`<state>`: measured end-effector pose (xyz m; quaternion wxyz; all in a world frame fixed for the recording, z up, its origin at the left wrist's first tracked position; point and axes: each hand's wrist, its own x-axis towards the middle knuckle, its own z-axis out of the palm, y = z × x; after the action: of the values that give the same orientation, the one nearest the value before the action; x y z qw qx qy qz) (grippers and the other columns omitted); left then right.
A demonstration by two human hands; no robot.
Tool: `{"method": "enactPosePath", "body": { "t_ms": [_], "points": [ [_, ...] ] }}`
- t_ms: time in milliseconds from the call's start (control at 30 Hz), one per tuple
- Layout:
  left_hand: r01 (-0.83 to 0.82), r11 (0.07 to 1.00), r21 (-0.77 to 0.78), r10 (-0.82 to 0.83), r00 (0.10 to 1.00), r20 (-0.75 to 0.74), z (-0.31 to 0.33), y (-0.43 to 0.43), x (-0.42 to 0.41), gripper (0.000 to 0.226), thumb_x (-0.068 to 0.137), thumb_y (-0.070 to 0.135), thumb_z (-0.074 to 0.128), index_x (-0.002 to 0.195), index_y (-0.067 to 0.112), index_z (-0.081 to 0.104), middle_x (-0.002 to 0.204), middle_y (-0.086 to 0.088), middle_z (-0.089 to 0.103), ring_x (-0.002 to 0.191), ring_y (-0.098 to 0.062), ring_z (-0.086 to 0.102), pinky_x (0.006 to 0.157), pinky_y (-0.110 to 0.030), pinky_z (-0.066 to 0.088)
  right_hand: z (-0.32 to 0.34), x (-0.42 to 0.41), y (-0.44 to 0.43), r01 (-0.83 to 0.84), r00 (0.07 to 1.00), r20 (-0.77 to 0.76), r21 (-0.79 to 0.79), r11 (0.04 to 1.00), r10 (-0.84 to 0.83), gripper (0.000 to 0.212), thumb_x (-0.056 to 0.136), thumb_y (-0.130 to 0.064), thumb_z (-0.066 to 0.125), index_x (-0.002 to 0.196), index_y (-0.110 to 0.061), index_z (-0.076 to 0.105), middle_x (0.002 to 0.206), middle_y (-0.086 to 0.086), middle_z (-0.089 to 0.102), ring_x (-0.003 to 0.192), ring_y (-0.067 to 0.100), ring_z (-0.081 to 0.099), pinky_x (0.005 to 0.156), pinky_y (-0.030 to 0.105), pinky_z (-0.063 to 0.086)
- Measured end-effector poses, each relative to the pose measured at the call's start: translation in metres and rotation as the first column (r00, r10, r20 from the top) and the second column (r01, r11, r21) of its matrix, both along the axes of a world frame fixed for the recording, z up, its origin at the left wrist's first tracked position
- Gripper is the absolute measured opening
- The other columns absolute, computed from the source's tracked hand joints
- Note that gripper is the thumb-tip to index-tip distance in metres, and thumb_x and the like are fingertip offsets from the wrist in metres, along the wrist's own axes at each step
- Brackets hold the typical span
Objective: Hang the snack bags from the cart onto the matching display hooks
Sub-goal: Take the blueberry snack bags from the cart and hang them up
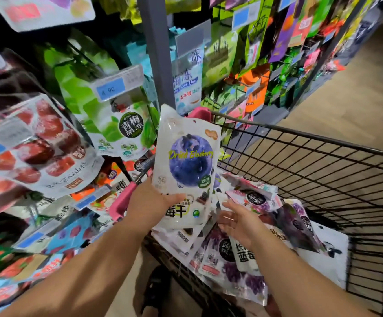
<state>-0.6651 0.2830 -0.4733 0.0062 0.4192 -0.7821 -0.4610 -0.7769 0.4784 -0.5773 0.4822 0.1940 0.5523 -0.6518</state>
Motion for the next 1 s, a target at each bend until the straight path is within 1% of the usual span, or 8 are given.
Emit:
{"method": "enactPosePath", "body": {
  "t_ms": [67, 200, 300, 467, 567, 767, 867, 1000],
  "points": [
    [0.008, 0.998, -0.061, -0.007, 1.0, 0.015, -0.002, -0.006, 0.006, 0.041, 0.066, 0.036, 0.086, 0.096, 0.024, 0.061, 0.086, 0.006, 0.068, 0.086, -0.018, 0.065, 0.075, -0.029, 0.047, -0.014, -0.003, -0.012, -0.001, 0.999, -0.044, 0.131, 0.991, 0.006, 0.015, 0.096, -0.025, 0.057, 0.09, -0.011, 0.058, 0.076, 0.004, 0.057, 0.067, 0.019, 0.054, 0.07, 0.031, 0.045],
    [-0.015, 0.994, -0.109, 0.021, 0.998, 0.056, -0.006, -0.011, 0.012, 0.037, 0.068, 0.035, 0.085, 0.093, 0.025, 0.059, 0.074, 0.013, 0.06, 0.082, -0.017, 0.064, 0.071, -0.025, 0.042, -0.048, -0.01, -0.038, -0.017, 0.998, -0.055, 0.265, 0.964, 0.033, 0.016, 0.095, -0.023, 0.059, 0.104, -0.01, 0.058, 0.086, 0.005, 0.055, 0.075, 0.019, 0.053, 0.073, 0.031, 0.045],
    [-0.038, 0.995, -0.097, 0.045, 0.997, 0.066, -0.005, -0.014, 0.011, 0.033, 0.072, 0.034, 0.083, 0.091, 0.026, 0.056, 0.069, 0.019, 0.053, 0.078, -0.015, 0.058, 0.062, -0.023, 0.035, -0.069, -0.009, -0.055, 0.0, 0.999, 0.037, 0.214, 0.977, -0.008, 0.019, 0.096, -0.024, 0.056, 0.112, -0.014, 0.056, 0.099, 0.005, 0.058, 0.092, 0.022, 0.055, 0.078, 0.032, 0.045],
    [-0.077, 0.995, -0.062, 0.079, 0.996, 0.032, -0.01, -0.016, 0.011, 0.033, 0.074, 0.035, 0.081, 0.096, 0.028, 0.057, 0.074, 0.018, 0.053, 0.08, -0.011, 0.056, 0.058, -0.014, 0.033, -0.086, -0.011, -0.081, 0.113, 0.989, 0.081, 0.159, 0.981, -0.127, 0.028, 0.095, -0.024, 0.059, 0.117, -0.006, 0.061, 0.1, 0.016, 0.064, 0.067, 0.025, 0.063, 0.049, 0.029, 0.046],
    [-0.102, 0.993, -0.053, 0.103, 0.995, 0.017, -0.011, -0.015, 0.012, 0.035, 0.076, 0.033, 0.08, 0.092, 0.032, 0.049, 0.071, 0.023, 0.048, 0.077, -0.009, 0.05, 0.051, -0.013, 0.031, -0.093, -0.013, -0.091, 0.24, 0.961, 0.105, 0.148, 0.96, -0.256, 0.037, 0.09, -0.022, 0.067, 0.12, -0.002, 0.064, 0.113, 0.017, 0.069, 0.077, 0.029, 0.065, 0.068, 0.037, 0.053],
    [-0.136, 0.989, -0.059, 0.136, 0.991, 0.001, -0.018, -0.018, 0.011, 0.037, 0.074, 0.034, 0.081, 0.102, 0.022, 0.06, 0.073, 0.018, 0.054, 0.067, -0.002, 0.048, 0.053, -0.003, 0.034, -0.091, -0.032, -0.088, 0.239, 0.966, 0.062, 0.153, 0.959, -0.251, 0.023, 0.096, -0.003, 0.05, 0.114, 0.007, 0.059, 0.061, 0.012, 0.07, 0.065, 0.029, 0.065, 0.058, 0.036, 0.054],
    [-0.145, 0.986, -0.081, 0.146, 0.989, 0.005, -0.016, -0.017, 0.012, 0.039, 0.076, 0.035, 0.08, 0.106, 0.021, 0.06, 0.076, 0.015, 0.055, 0.065, 0.001, 0.047, 0.054, 0.0, 0.033, -0.07, -0.032, -0.08, 0.207, 0.977, 0.024, 0.169, 0.964, -0.214, 0.01, 0.095, 0.001, 0.049, 0.099, 0.002, 0.058, 0.075, 0.016, 0.069, 0.063, 0.028, 0.065, 0.047, 0.031, 0.054],
    [-0.156, 0.986, -0.053, 0.155, 0.988, -0.022, -0.014, -0.013, 0.015, 0.042, 0.075, 0.036, 0.079, 0.11, 0.021, 0.061, 0.084, 0.011, 0.06, 0.077, -0.01, 0.053, 0.056, -0.011, 0.03, -0.043, -0.027, -0.059, 0.163, 0.986, -0.047, 0.153, 0.975, -0.158, 0.018, 0.093, 0.006, 0.047, 0.108, 0.001, 0.054, 0.097, 0.023, 0.064, 0.071, 0.03, 0.065, 0.055, 0.035, 0.055]
  ]
}}
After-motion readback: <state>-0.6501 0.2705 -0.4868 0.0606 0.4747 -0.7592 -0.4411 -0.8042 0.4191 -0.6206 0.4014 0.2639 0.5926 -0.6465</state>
